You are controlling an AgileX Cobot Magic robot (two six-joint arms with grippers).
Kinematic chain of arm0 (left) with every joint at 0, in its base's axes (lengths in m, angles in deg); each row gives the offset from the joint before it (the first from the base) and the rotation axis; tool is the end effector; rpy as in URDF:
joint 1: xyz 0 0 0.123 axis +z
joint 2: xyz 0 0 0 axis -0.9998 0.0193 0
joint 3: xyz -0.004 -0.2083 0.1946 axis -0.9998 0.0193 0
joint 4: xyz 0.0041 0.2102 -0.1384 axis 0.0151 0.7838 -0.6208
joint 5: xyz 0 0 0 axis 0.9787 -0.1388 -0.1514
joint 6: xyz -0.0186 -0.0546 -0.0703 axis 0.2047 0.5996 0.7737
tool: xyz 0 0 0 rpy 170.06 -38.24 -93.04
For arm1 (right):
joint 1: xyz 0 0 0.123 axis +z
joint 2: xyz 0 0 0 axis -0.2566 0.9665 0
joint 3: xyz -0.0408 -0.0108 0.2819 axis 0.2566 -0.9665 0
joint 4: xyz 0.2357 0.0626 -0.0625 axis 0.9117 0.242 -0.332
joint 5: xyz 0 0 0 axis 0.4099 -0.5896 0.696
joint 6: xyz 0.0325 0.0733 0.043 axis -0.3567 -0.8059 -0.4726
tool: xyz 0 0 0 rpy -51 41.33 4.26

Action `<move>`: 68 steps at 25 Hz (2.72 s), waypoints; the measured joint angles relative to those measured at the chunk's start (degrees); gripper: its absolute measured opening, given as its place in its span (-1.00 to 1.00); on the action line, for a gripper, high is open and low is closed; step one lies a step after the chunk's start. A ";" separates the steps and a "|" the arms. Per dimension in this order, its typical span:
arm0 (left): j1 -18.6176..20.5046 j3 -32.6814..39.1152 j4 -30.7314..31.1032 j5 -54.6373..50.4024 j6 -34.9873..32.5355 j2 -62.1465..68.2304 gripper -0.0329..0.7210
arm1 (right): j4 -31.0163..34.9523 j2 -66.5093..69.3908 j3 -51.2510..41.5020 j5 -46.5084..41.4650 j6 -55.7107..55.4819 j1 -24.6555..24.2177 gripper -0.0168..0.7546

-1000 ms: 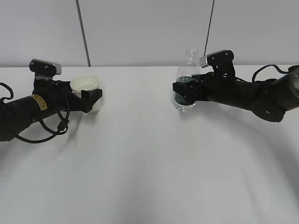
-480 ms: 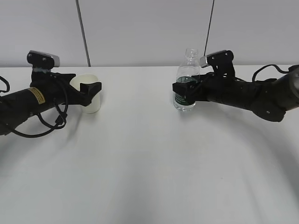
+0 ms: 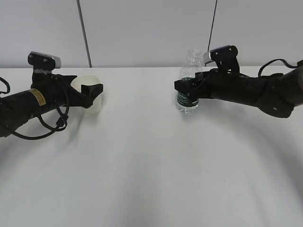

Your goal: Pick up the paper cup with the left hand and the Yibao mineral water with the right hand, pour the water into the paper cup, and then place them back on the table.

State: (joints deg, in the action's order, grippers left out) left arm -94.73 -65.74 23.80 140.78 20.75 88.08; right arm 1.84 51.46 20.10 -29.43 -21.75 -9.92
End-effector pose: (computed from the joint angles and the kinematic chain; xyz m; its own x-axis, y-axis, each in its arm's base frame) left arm 0.4017 -0.0819 0.1084 -0.2201 0.0909 -0.9712 0.5378 0.8420 -0.0430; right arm 0.4404 0.0795 0.1222 -0.3036 -0.1197 -0.9453 -0.5327 0.8439 0.0642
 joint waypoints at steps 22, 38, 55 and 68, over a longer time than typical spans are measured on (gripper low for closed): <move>0.00 0.00 0.61 -4.11 0.86 -6.52 0.65 | -1.53 -11.92 0.00 -5.28 -3.64 0.00 0.77; 0.00 0.00 -4.42 -13.09 1.23 -13.58 0.65 | -12.14 -15.55 9.73 -16.47 -17.51 0.00 0.56; 0.00 -3.48 -8.79 -26.24 1.23 -18.52 0.56 | -18.90 -19.89 11.94 -37.72 -23.35 0.00 0.53; 0.00 -15.13 -14.28 -58.07 1.23 -20.74 0.54 | -19.05 -21.07 11.94 -43.40 -23.80 0.00 0.53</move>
State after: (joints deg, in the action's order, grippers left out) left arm -94.73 -80.87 9.52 82.70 21.99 67.33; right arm -17.21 30.39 32.04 -72.82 -45.55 -9.92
